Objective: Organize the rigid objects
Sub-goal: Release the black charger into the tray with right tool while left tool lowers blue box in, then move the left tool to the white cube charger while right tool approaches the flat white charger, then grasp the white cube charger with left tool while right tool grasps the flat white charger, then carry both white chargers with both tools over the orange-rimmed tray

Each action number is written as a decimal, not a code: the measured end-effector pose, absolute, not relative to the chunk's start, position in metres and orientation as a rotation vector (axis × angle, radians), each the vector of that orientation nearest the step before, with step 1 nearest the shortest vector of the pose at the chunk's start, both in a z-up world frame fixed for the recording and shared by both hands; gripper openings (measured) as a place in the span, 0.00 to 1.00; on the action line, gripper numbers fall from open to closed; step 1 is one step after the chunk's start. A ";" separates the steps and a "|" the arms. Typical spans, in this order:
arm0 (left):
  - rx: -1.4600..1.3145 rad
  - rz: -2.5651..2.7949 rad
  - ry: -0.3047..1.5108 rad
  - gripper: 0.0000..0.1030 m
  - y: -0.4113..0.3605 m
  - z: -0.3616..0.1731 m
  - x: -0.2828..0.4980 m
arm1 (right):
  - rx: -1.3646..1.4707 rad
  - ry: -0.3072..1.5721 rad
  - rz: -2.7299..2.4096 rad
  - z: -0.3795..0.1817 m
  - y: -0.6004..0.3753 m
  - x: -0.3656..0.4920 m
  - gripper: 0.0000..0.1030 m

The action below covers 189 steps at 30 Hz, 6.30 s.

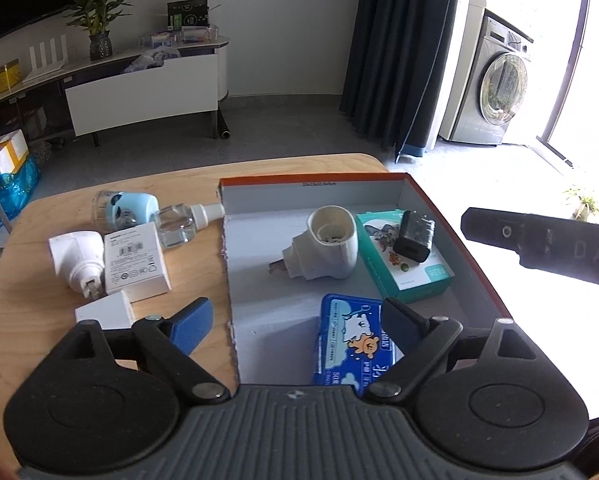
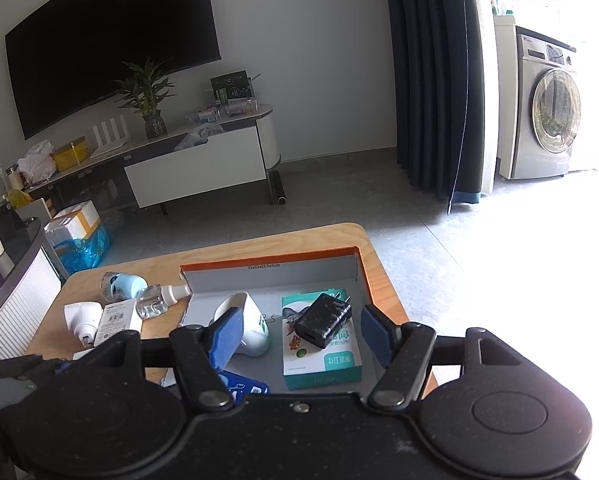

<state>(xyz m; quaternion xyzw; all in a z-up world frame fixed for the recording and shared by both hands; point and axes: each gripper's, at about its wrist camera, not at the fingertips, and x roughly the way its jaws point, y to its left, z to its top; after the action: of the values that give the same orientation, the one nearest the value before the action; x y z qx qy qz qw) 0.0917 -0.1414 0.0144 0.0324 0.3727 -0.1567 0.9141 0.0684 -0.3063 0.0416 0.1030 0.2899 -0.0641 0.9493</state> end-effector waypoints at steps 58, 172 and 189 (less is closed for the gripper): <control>0.009 -0.096 0.714 0.96 -0.021 0.034 0.077 | 0.116 0.655 0.069 0.038 -0.190 0.083 0.85; -0.105 0.025 0.650 0.51 0.068 -0.001 0.088 | -0.017 0.788 0.272 -0.027 -0.079 0.159 0.77; -0.070 -0.023 0.624 0.51 0.044 0.018 0.060 | 0.036 0.728 0.201 0.006 -0.111 0.099 0.77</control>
<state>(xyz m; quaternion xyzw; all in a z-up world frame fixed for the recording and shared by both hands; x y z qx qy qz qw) 0.0600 0.0441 0.0184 -0.0343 0.3069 -0.0111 0.9511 0.0989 -0.1111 0.0062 0.0176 0.3553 0.0981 0.9294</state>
